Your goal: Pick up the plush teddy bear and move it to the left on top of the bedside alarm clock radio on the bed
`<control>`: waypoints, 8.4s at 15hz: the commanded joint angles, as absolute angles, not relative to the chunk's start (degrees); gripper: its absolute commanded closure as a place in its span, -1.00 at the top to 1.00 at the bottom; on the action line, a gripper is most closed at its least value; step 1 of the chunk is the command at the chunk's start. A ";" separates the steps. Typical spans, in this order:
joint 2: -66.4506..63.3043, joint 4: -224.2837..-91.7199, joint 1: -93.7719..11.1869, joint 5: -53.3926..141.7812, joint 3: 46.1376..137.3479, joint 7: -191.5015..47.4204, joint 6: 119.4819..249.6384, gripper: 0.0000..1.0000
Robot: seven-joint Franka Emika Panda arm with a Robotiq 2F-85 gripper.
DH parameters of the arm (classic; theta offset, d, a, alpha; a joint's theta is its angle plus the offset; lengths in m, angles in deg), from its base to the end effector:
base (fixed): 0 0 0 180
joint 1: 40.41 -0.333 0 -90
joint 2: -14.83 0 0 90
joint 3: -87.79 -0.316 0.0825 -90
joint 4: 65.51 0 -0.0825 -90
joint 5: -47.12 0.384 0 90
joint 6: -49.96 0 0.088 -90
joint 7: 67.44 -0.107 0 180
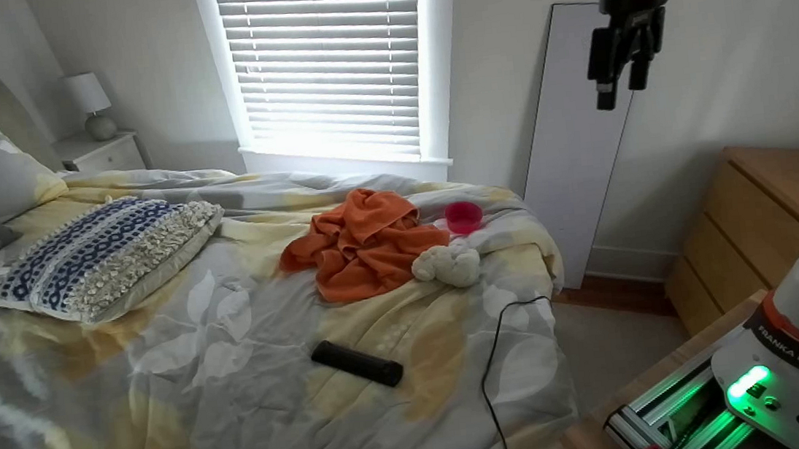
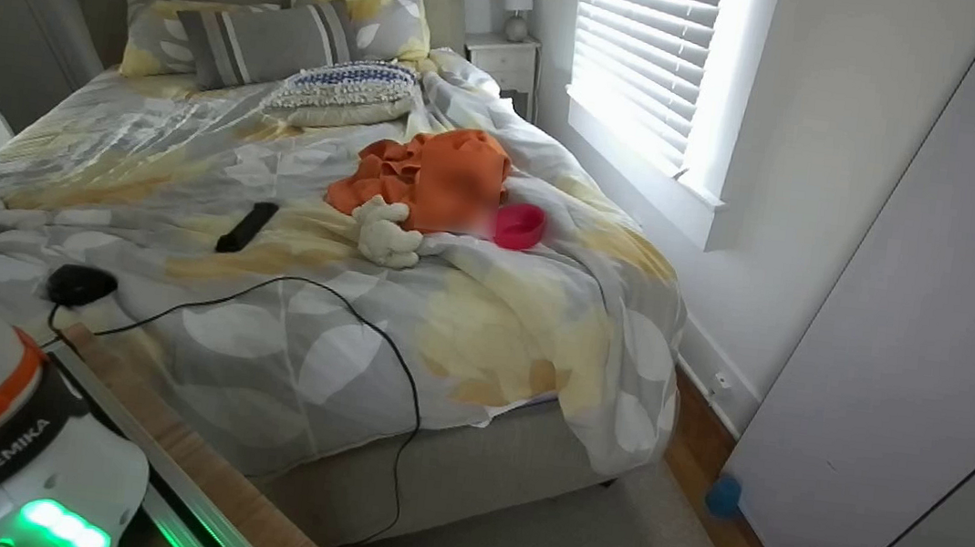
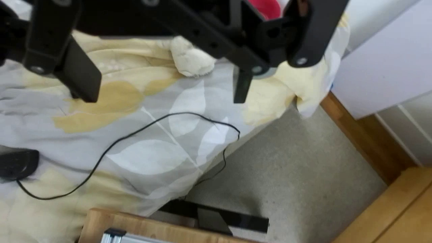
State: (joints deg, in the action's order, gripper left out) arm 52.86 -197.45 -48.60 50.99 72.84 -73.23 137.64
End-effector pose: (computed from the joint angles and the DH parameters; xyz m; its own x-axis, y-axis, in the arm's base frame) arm 0.3030 0.1582 0.5634 0.9670 0.2281 -0.1139 0.2400 -0.9652 0.1042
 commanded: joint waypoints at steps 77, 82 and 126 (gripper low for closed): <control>-32.42 -171.30 -47.66 38.82 73.85 -50.55 197.35 -0.98; -27.23 -175.58 -43.65 43.25 68.77 -46.11 196.20 -0.94; -19.38 -184.85 -58.04 64.76 53.13 -31.56 178.89 -0.94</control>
State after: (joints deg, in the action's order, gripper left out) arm -20.05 -183.47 -56.56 63.92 53.61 -29.66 176.98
